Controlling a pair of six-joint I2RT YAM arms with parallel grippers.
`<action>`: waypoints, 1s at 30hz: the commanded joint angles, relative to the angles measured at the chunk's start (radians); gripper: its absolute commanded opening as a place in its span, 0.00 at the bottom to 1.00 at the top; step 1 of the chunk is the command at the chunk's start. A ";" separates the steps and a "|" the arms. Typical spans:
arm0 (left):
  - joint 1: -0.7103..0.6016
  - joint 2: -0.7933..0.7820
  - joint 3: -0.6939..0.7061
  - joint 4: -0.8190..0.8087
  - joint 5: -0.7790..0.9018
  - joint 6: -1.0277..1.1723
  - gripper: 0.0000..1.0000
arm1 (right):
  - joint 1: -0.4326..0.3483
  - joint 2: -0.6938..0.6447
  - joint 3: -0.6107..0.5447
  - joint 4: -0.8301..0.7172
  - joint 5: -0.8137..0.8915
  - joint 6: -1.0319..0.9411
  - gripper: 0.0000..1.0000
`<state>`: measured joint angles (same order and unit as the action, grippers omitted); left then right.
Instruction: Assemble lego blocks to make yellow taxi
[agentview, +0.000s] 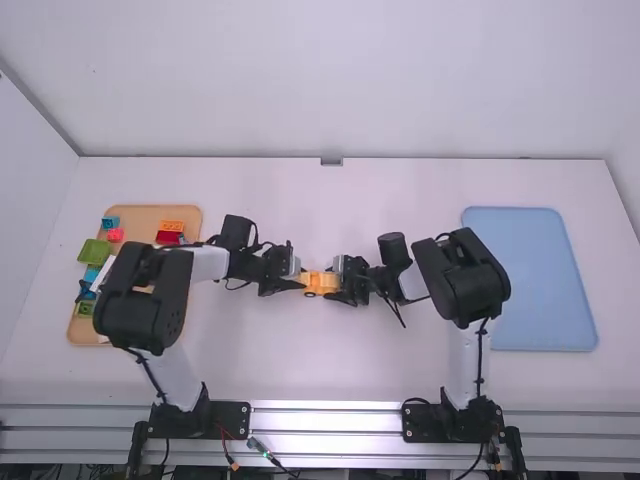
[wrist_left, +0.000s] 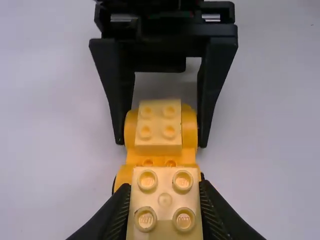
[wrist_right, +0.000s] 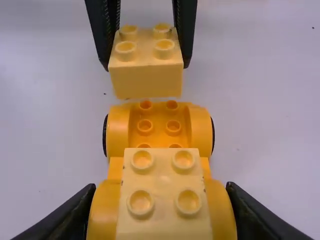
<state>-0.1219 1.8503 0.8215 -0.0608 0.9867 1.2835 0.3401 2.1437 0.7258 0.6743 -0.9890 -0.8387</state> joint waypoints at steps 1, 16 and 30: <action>-0.023 -0.019 -0.008 0.007 0.024 0.015 0.02 | 0.001 0.019 0.008 -0.008 -0.006 -0.001 0.55; -0.058 0.001 -0.012 0.056 -0.012 -0.016 0.02 | 0.001 0.019 0.008 -0.053 -0.009 -0.064 0.50; -0.067 0.001 -0.160 0.396 -0.053 -0.230 0.02 | 0.001 0.019 0.008 -0.053 -0.009 -0.057 0.48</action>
<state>-0.1814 1.8503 0.6819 0.3237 0.9192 1.1236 0.3401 2.1437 0.7303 0.6285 -1.0191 -0.8917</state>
